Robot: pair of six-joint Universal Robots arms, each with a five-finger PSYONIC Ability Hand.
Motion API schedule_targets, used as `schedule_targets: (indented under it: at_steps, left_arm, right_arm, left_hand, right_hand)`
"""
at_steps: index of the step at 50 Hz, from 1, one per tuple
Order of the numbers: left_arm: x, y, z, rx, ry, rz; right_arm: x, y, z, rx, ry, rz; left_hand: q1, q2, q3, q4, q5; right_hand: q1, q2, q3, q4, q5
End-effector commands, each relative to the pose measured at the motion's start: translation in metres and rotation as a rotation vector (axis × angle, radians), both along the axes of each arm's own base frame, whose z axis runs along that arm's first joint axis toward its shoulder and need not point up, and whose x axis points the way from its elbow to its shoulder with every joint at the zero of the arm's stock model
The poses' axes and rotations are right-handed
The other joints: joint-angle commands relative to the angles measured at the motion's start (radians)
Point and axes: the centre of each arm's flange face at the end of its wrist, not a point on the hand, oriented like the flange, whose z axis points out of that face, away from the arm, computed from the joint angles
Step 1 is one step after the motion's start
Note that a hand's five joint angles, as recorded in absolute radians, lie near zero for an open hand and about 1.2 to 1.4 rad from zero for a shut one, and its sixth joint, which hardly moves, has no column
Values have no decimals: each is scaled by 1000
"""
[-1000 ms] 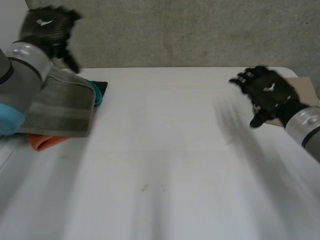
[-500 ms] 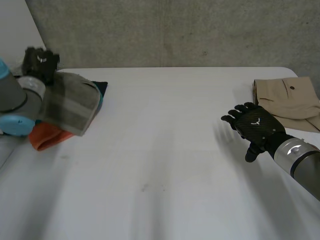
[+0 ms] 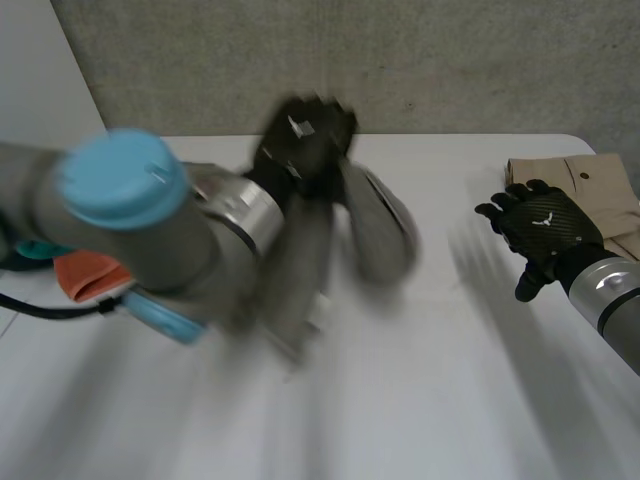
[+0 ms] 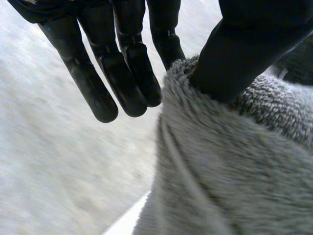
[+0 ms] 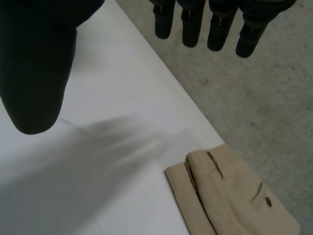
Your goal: Fold the laundry.
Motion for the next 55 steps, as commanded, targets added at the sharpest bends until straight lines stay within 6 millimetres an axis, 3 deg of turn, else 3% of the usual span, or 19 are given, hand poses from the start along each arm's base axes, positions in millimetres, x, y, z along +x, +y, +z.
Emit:
schedule_targets:
  at_steps: [1,5,6,13,18,26,32,41,46,55]
  left_arm:
    - [-16,20,-56,79,-167,-49]
    - [-14,32,-57,61,-256,-59]
    - [-10,36,-44,39,-266,-56]
    - [19,49,6,12,-242,41]
    - [44,44,14,12,-250,137]
    - [96,6,-15,129,-314,297]
    - [111,25,-51,245,-383,300]
    - [97,77,-83,336,-429,202]
    - [89,82,-95,320,-426,227]
    - [79,72,-114,301,-430,254]
  right_arm:
    - [-7,-5,1,27,-58,-28]
    - [-8,-8,3,23,-64,-27]
    - [-8,-8,4,20,-65,-27]
    - [-5,-5,10,46,-61,-12]
    - [-4,10,16,137,-60,-4]
    - [16,42,13,297,-152,30]
    - [32,55,2,305,-186,77]
    - [44,54,-18,260,-157,53]
    - [44,53,-30,275,-145,35]
    - [44,54,-33,273,-146,37]
  left_hand:
    - [283,200,205,196,242]
    - [-373,-456,-451,-459,-413]
    - [-598,-681,-676,-685,-639]
    - [-821,-903,-898,-907,-861]
    - [-833,-915,-910,-919,-873]
    - [-786,-869,-864,-872,-826]
    - [-639,-722,-717,-725,-679]
    - [-771,-854,-849,-857,-811]
    - [-771,-854,-849,-857,-811]
    - [-745,-827,-822,-831,-785]
  right_hand:
    - [-48,-34,-33,-39,-48]
    - [-48,-34,-33,-39,-48]
    - [-48,-34,-33,-39,-48]
    - [-48,-34,-33,-39,-48]
    - [-48,-34,-33,-39,-48]
    - [-48,-34,-33,-39,-48]
    - [-48,-34,-33,-39,-48]
    - [-48,-34,-33,-39,-48]
    - [-48,-34,-33,-39,-48]
    - [-48,-34,-33,-39,-48]
